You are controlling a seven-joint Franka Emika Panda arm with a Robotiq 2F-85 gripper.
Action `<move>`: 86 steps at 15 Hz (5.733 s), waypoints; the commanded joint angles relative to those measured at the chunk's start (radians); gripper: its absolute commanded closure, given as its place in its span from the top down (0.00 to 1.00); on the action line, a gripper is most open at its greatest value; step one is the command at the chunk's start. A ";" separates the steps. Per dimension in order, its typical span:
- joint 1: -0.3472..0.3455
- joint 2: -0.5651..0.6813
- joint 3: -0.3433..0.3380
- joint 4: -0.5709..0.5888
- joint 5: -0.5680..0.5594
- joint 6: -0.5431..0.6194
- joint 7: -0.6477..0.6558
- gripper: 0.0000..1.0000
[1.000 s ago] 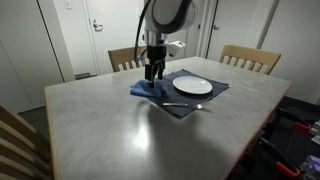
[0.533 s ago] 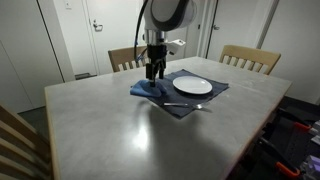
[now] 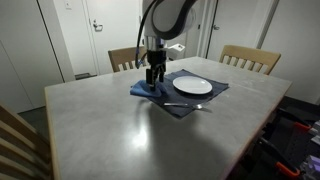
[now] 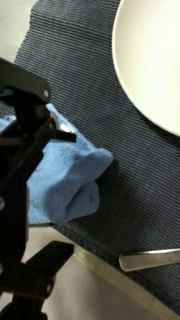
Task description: Use the blue towel to wipe the white plate
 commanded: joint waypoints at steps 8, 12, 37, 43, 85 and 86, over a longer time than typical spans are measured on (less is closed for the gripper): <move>0.063 0.014 -0.054 -0.046 -0.064 0.087 0.099 0.48; 0.081 0.002 -0.071 -0.051 -0.089 0.072 0.126 0.19; -0.059 -0.121 -0.043 -0.021 -0.034 -0.201 -0.062 0.03; -0.091 -0.158 -0.044 -0.010 -0.031 -0.367 -0.101 0.03; -0.151 -0.065 -0.038 -0.094 0.074 -0.367 -0.076 0.03; -0.152 -0.063 -0.037 -0.091 0.075 -0.356 -0.073 0.03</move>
